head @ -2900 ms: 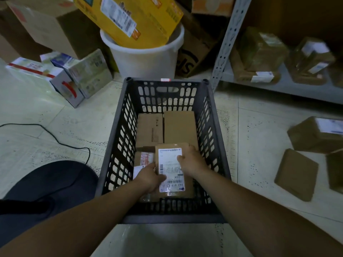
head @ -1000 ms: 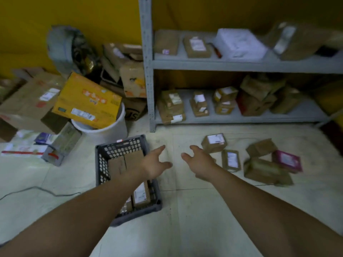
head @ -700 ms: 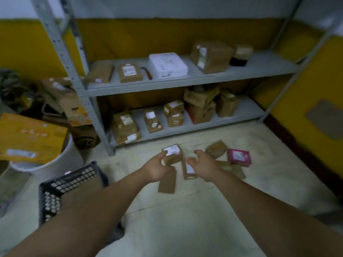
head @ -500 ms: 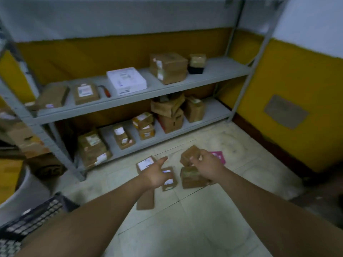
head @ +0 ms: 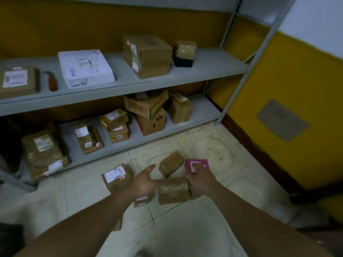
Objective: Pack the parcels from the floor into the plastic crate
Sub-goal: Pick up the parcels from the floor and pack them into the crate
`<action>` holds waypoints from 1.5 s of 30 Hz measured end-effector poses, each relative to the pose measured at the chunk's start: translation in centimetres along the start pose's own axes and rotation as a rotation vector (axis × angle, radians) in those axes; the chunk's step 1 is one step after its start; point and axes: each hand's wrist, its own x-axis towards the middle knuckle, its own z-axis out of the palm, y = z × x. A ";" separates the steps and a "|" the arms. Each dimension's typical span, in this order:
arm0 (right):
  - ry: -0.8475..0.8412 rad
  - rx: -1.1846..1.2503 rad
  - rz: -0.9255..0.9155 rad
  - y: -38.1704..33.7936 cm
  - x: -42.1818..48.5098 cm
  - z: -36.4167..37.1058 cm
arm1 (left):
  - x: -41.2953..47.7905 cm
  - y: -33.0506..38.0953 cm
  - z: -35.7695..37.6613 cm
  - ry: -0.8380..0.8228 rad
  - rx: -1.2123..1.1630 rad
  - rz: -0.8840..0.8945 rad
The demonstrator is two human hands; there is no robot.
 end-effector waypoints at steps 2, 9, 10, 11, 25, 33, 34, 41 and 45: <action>-0.037 -0.029 0.009 1.4 4.7 1.4 | 4.4 -2.0 0.4 0.031 -0.031 -0.078; -0.130 -0.071 0.056 10.0 20.9 8.3 | 17.5 -10.1 5.1 0.077 -0.050 -0.244; -0.153 -0.073 0.070 11.6 23.6 9.8 | 20.0 -12.0 6.5 0.078 -0.046 -0.273; -0.195 -0.091 0.084 13.1 26.1 11.4 | 22.4 -13.7 7.9 0.082 -0.047 -0.285; -0.111 0.027 0.127 28.3 46.2 28.8 | 42.9 -31.4 22.8 0.039 -0.265 -0.406; 0.012 0.081 0.155 24.9 41.6 25.6 | 38.4 -25.9 19.1 0.191 -0.296 -0.378; 0.029 0.084 0.132 23.6 40.5 24.2 | 37.0 -24.2 18.1 0.207 -0.309 -0.372; 0.119 0.247 0.027 12.0 31.3 10.8 | 26.6 -11.5 9.0 0.337 -0.349 -0.231; 0.071 0.203 -0.006 4.9 24.9 2.3 | 20.4 -4.1 2.8 0.352 -0.393 -0.150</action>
